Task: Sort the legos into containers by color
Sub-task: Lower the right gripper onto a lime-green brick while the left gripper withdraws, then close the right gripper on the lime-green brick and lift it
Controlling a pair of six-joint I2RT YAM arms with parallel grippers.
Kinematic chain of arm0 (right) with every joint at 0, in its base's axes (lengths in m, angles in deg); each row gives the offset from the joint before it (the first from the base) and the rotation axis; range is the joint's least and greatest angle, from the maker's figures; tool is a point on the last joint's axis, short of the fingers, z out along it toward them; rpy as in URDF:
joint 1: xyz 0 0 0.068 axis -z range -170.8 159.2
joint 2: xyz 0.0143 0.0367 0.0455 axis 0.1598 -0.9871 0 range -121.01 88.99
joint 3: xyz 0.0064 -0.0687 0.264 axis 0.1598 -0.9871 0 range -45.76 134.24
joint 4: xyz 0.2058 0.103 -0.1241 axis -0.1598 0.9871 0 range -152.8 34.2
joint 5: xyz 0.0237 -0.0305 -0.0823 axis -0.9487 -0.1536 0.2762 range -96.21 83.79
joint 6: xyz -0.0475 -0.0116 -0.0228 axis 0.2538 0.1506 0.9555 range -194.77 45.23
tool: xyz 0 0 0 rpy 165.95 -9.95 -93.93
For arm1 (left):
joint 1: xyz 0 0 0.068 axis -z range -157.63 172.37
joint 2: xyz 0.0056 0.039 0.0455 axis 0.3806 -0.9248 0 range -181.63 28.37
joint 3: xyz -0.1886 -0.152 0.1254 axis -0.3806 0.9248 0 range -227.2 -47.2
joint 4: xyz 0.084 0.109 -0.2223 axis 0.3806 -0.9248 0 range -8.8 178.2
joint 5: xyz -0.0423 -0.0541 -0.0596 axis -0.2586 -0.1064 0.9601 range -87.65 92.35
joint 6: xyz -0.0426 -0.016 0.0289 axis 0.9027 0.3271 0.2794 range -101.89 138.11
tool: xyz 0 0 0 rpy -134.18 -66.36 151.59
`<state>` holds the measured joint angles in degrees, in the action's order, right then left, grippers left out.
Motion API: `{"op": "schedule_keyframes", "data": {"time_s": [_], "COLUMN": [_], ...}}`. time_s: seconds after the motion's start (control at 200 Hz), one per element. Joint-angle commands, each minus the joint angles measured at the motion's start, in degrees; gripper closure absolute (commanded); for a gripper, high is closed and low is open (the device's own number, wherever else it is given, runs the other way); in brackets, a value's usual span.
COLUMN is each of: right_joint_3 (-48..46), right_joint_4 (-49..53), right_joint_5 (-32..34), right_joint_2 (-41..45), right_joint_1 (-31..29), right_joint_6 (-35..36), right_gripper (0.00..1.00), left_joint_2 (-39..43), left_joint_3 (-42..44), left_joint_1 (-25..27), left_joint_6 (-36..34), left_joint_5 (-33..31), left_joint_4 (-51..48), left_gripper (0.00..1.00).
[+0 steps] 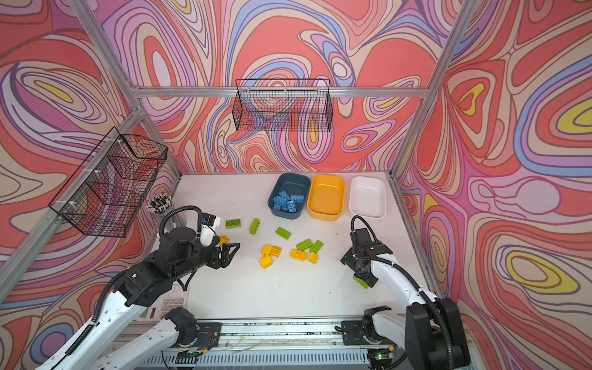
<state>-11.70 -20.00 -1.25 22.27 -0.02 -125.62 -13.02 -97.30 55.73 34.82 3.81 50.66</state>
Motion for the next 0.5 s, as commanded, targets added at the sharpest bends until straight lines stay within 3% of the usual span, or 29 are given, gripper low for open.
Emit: {"op": "schedule_keyframes", "data": {"time_s": [0.0,0.235,0.496], "right_joint_3": [2.3,10.8,17.9], "right_joint_4": [-3.1,-5.0,1.4], "right_joint_5": [-2.9,-3.5,0.7], "right_joint_2": [-1.6,-9.2,-8.9], "right_joint_1": [-0.9,-8.5,-8.9], "right_joint_6": [0.3,-0.5,0.9], "right_gripper": [0.02,0.02,0.02], "left_joint_2": [0.1,0.3,0.3], "left_joint_3": [0.4,0.6,0.6], "left_joint_1": [-0.1,-0.1,-0.1], "left_joint_6": [-0.6,-0.7,-0.6], "left_joint_5": [-0.7,-1.2,-1.1], "left_joint_4": [-0.7,-0.8,-0.9], "left_gripper": [0.20,0.20,0.20]}}
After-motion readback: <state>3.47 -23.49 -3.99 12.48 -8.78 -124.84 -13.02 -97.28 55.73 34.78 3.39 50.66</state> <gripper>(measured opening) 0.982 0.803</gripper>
